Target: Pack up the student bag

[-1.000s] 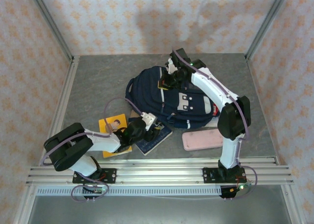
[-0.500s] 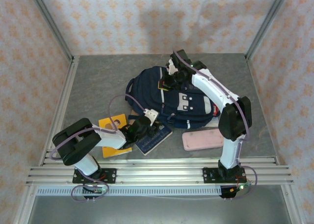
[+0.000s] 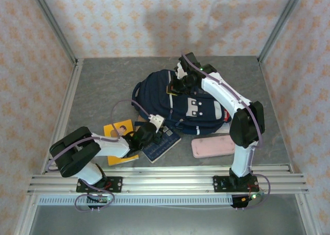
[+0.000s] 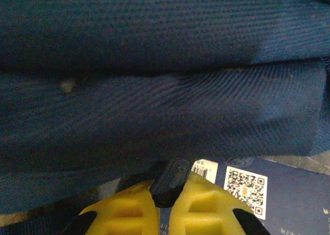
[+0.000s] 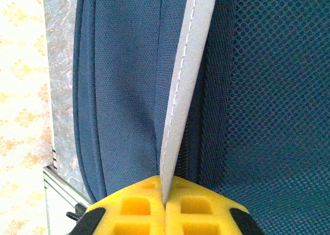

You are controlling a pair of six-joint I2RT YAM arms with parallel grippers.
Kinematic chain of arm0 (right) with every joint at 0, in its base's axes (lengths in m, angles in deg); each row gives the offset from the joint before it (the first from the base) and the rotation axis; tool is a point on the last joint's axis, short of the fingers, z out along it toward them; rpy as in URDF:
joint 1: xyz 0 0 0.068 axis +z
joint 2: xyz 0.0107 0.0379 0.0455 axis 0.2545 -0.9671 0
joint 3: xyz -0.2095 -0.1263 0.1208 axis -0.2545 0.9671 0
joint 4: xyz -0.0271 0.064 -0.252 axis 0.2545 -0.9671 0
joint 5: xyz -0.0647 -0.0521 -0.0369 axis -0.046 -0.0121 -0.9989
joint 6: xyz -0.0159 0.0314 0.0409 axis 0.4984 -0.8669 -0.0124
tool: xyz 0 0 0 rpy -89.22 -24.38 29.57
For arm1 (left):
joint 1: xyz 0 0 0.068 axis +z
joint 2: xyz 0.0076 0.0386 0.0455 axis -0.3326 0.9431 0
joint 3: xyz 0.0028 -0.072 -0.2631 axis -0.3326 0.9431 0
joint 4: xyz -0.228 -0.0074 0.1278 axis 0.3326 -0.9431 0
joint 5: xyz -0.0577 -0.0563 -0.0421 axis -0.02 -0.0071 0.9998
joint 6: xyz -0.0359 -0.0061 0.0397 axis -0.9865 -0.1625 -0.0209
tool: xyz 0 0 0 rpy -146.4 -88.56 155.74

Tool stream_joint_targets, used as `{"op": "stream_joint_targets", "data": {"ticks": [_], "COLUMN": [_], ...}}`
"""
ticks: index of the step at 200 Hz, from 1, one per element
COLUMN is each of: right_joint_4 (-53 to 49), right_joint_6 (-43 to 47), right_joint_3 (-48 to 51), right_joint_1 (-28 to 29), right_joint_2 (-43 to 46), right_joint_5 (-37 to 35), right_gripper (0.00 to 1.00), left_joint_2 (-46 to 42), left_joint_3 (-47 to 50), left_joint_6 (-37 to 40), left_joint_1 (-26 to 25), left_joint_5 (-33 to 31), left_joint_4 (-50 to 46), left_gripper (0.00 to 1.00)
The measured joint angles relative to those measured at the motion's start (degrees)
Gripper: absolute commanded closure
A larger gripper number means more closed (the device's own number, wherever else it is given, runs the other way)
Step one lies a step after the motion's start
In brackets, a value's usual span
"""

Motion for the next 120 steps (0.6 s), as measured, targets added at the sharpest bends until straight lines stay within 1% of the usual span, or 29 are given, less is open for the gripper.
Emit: {"op": "stream_joint_targets", "data": {"ticks": [43,120], "right_joint_4": [-0.37,-1.88], "right_joint_6": [1.38,5.31], "right_joint_3": [0.00,0.00], "right_joint_1": [0.00,0.28], "right_joint_2": [0.00,0.00], "right_joint_5": [-0.85,-5.01], "right_gripper": [1.00,1.00], "left_joint_2": [-2.49,-8.46], "left_joint_3": [1.64,3.54], "left_joint_6": [-1.66,-6.34], "left_joint_1": [1.64,5.27], "left_joint_5": [-0.74,-1.97], "left_joint_4": [-1.57,-6.01], "left_gripper": [1.00,1.00]}}
